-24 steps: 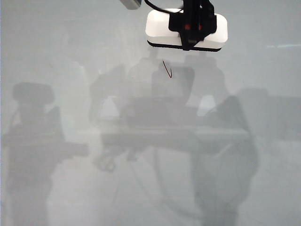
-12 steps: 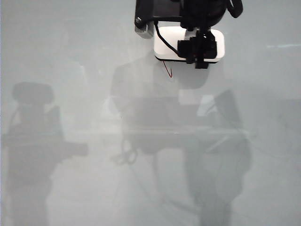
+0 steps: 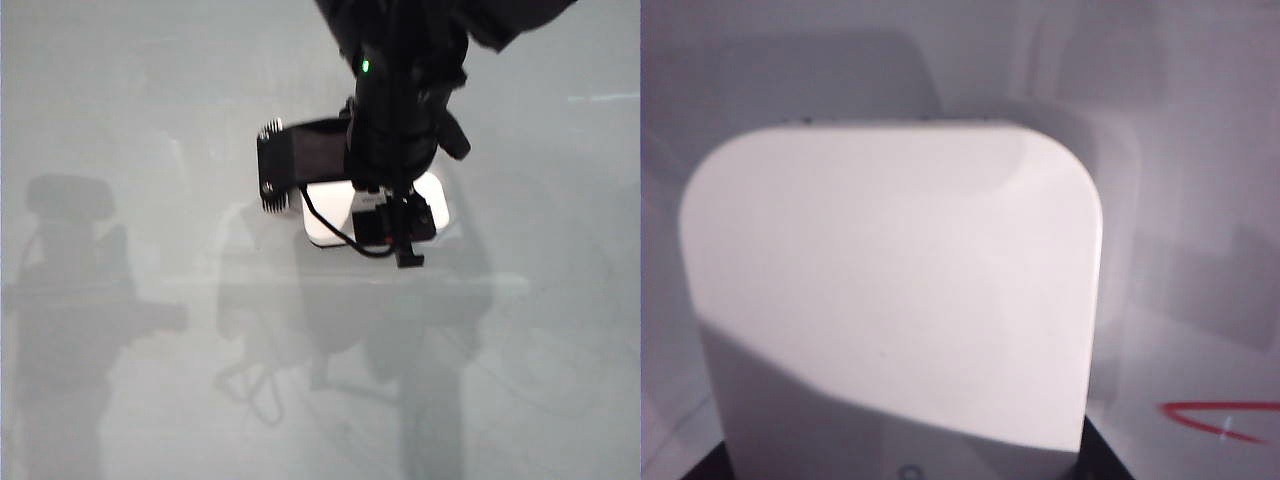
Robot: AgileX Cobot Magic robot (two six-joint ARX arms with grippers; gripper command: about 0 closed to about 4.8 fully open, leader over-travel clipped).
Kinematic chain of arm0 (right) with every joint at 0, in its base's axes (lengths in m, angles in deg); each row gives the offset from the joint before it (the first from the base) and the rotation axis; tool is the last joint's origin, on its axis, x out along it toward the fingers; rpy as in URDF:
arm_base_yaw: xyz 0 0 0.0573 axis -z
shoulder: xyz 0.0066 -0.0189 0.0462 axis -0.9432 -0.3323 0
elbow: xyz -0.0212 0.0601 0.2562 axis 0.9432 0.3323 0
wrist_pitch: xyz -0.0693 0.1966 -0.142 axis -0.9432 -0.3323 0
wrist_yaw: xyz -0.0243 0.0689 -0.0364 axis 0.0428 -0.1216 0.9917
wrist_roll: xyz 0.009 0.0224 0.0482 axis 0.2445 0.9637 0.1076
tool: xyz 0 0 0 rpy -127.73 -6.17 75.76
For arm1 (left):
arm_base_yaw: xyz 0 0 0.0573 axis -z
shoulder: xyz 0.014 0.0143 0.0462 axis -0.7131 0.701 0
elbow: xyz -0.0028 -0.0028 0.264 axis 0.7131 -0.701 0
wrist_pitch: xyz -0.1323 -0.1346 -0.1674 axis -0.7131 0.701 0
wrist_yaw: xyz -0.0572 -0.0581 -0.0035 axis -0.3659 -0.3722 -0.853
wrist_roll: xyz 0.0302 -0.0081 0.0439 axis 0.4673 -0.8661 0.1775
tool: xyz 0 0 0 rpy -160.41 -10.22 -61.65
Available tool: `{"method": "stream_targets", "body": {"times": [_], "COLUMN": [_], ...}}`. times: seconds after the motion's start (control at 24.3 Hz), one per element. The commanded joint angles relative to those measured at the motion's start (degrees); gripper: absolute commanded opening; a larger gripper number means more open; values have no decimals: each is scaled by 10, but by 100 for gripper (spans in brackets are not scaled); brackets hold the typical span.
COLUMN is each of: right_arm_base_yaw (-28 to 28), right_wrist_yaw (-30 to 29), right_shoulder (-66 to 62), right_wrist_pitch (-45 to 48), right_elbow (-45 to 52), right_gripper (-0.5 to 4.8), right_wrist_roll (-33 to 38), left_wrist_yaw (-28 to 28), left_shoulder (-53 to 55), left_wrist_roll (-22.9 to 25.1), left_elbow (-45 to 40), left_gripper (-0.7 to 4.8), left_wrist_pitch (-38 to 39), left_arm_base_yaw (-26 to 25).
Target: Grab the whiteboard eraser that is attached to the surface of the whiteboard and use it to clean the writing on the whiteboard.
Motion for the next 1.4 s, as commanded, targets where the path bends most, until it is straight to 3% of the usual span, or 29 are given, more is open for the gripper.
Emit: {"method": "stream_targets", "body": {"times": [0.04, 0.21, 0.37, 0.58, 0.74, 0.95, 1.03, 1.11, 1.28, 1.4], "right_arm_base_yaw": [-2, -2, -9, -8, -10, -43, -58, -60, -53, -13], "right_wrist_yaw": [85, 156, 134, 35, 26, 91, 103, 126, 107, 51], "right_shoulder": [5, 5, 5, -4, -28, 3, 53, 125, 294, 437], "right_wrist_pitch": [49, 40, 38, -103, -67, -33, -34, -38, -51, -112], "right_elbow": [-17, -129, -196, -158, -57, -11, -7, 4, 17, 23], "right_gripper": [180, 180, 180, 179, 179, 180, 180, 180, 180, 180], "right_wrist_roll": [-39, -73, -71, 105, 113, 116, 129, 154, 287, 466], "left_wrist_yaw": [-2, 0, 0, 0, 2, 11, 59, 61, 62, 64], "left_shoulder": [0, 0, 0, 0, 0, 1, 1, -1, -1, -1], "left_wrist_roll": [2, 3, 2, 3, 3, 4, 34, 48, 48, 52], "left_elbow": [1, 1, 1, 1, 1, 1, 1, 1, 1, 1], "left_gripper": [-6, -6, -6, -6, -6, -6, -6, -6, -6, -6], "left_wrist_pitch": [-7, -7, -10, -13, -13, -21, -20, -25, -26, -26], "left_arm_base_yaw": [1, 1, 1, 1, 1, 1, 0, 1, 0, 0]}}
